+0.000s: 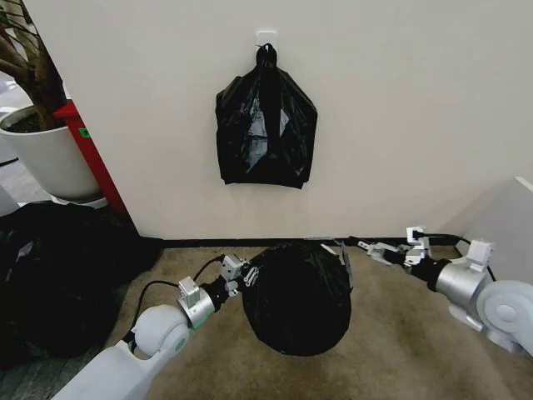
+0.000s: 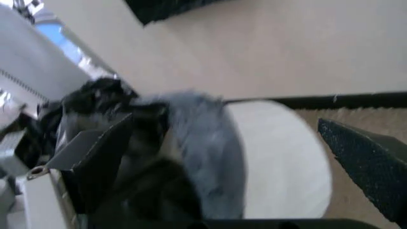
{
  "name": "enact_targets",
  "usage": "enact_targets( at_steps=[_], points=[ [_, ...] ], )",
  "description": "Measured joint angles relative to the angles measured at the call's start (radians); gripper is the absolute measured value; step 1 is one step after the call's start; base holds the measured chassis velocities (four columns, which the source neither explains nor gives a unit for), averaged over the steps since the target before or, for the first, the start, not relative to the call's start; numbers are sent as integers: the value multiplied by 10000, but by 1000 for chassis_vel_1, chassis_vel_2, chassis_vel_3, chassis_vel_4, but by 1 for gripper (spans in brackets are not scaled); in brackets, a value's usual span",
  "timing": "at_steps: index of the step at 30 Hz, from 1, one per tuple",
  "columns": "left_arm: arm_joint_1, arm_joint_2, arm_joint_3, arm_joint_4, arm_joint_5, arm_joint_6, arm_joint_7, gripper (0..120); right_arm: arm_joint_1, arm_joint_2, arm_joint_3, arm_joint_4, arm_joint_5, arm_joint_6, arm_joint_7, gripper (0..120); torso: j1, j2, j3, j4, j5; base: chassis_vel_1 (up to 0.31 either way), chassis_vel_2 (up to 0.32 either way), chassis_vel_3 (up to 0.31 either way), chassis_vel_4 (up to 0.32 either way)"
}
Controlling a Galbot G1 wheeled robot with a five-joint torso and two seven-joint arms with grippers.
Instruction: Place the garbage bag over the trash bin.
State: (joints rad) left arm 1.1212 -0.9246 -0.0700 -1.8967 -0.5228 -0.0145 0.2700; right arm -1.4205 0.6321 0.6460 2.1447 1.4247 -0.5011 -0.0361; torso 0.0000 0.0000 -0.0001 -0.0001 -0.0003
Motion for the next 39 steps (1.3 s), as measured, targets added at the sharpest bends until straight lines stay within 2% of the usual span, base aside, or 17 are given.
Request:
enact_targets(
  at_steps=[5, 16, 24, 31, 39],
  points=[
    [77, 81, -50, -200, -72, 8, 107, 1, 146, 88, -317, -320, -381, -85, 26, 100, 0, 0, 0, 1, 6, 0, 0, 0, 0],
    [333, 116, -25, -691, -300, -122, 675, 1, 253, 135, -153, -1474, -196, -70, -299, 100, 0, 0, 1, 1, 2, 0, 0, 0, 0],
    [340, 268, -37, -871, -720, -447, 1351, 1, 283, 417, -271, -2631, -869, 46, -1449, 100, 0, 0, 1, 1, 2, 0, 0, 0, 0],
    [319, 369, -46, -889, -1107, -513, 1912, 1, 346, 692, -346, -3623, -2035, 630, -2806, 100, 0, 0, 1, 0, 4, 0, 0, 0, 0],
    [241, 314, -103, -690, -1490, -311, 1515, 1, 181, 664, -162, -3768, -2237, 903, -3145, 100, 0, 0, 0, 0, 4, 0, 0, 0, 0]
  ],
)
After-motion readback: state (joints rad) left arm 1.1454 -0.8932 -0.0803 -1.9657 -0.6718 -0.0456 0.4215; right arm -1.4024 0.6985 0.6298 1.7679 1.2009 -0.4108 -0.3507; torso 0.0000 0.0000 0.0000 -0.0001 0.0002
